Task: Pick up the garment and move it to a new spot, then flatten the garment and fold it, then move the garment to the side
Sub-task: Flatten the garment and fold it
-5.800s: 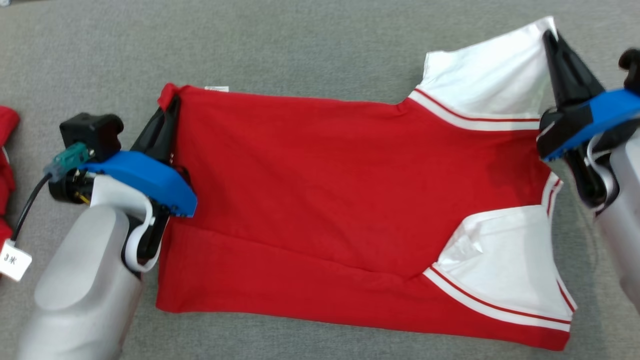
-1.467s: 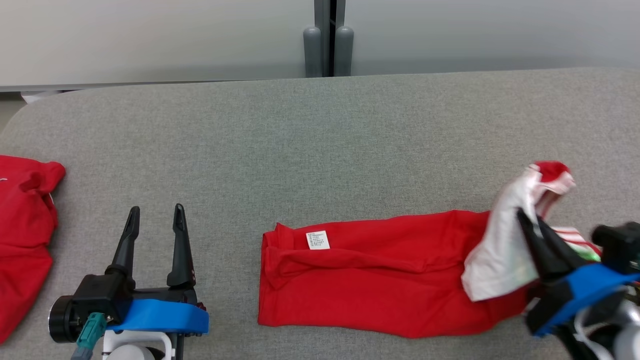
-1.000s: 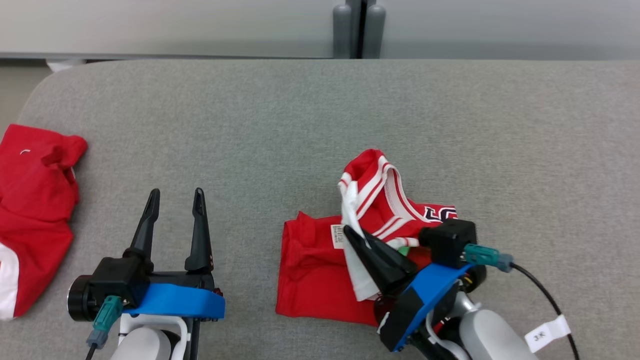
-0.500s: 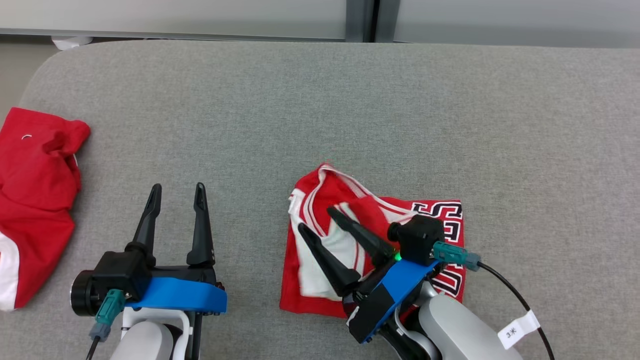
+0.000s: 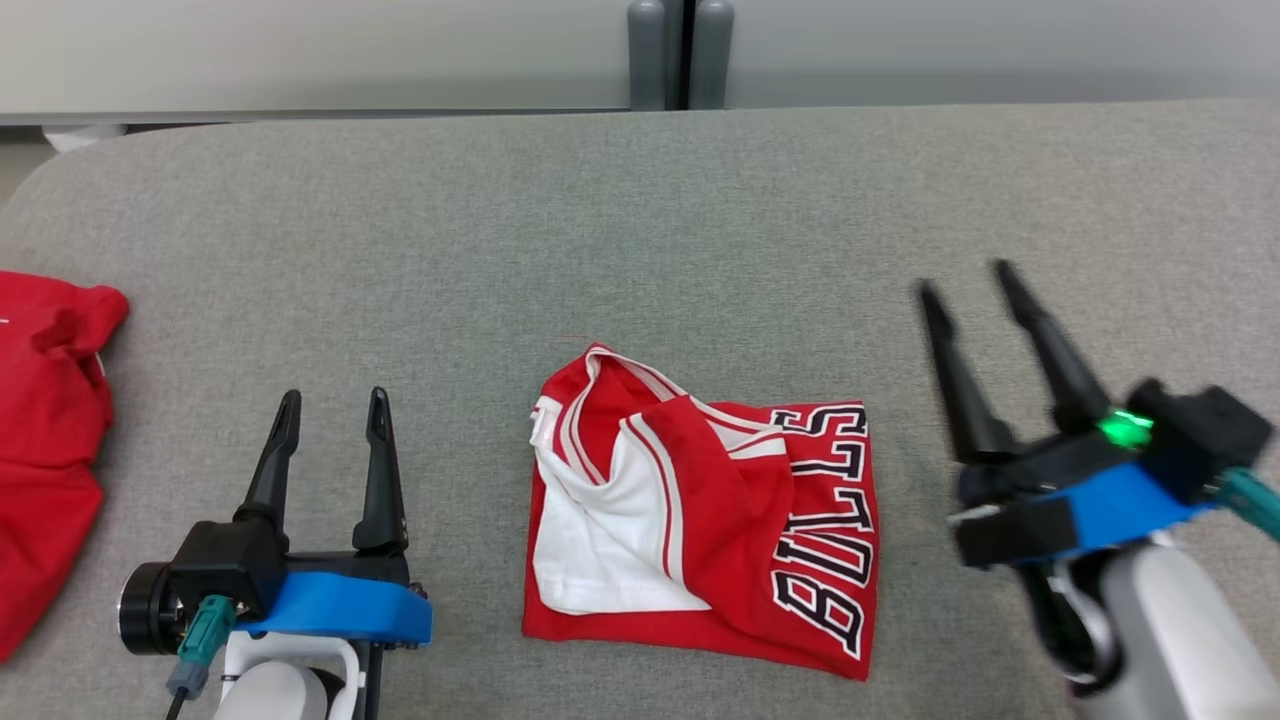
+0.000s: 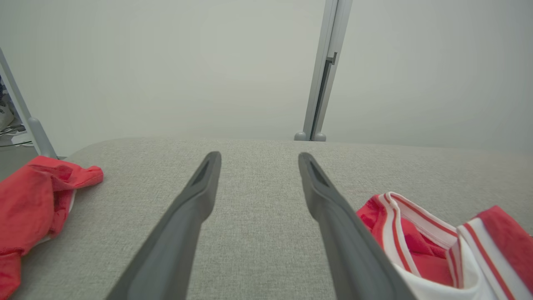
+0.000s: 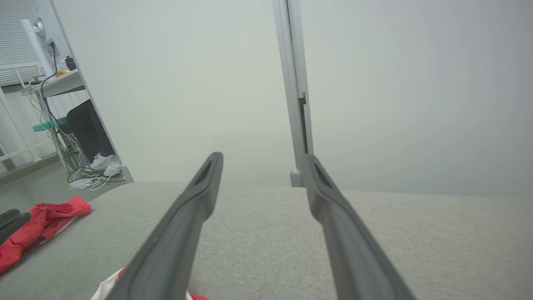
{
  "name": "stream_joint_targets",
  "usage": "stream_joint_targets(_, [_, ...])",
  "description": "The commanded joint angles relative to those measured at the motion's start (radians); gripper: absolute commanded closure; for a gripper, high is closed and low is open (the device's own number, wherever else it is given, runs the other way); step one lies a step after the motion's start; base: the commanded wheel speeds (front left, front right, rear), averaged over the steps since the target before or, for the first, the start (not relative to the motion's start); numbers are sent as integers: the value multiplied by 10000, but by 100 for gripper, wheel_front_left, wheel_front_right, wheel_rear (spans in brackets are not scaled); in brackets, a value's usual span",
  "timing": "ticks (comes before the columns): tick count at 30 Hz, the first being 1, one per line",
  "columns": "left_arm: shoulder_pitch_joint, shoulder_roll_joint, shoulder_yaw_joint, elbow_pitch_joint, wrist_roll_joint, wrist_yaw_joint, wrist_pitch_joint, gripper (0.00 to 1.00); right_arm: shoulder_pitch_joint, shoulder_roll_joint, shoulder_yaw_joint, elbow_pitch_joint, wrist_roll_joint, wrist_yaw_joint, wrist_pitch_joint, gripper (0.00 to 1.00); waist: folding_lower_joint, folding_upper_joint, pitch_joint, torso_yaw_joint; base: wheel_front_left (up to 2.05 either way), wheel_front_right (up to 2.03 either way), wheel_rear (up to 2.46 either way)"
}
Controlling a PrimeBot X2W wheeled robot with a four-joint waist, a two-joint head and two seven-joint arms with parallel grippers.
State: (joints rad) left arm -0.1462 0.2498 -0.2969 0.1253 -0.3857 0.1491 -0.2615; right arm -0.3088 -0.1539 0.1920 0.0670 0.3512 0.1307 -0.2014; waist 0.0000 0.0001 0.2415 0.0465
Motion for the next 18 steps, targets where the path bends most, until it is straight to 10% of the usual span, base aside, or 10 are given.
stream_joint_targets(1, [68, 75, 36, 5, 72, 29, -40, 0, 294, -78, -299, -137, -140, 1, 57, 0, 0, -1, -58, -80, 0, 0, 0])
stream_joint_targets(8, [287, 331, -47, -65, 107, 77, 204, 0, 2358, -168, -2765, -1176, -1008, 1, 909, 0, 0, -1, -236, -325, 0, 0, 0])
stream_joint_targets(18, [456, 480, -123, -161, 14, 101, 384, 0, 3319, 189, -3033, -1886, -1182, 1, 1413, 0, 0, -1, -389, -483, 0, 0, 0])
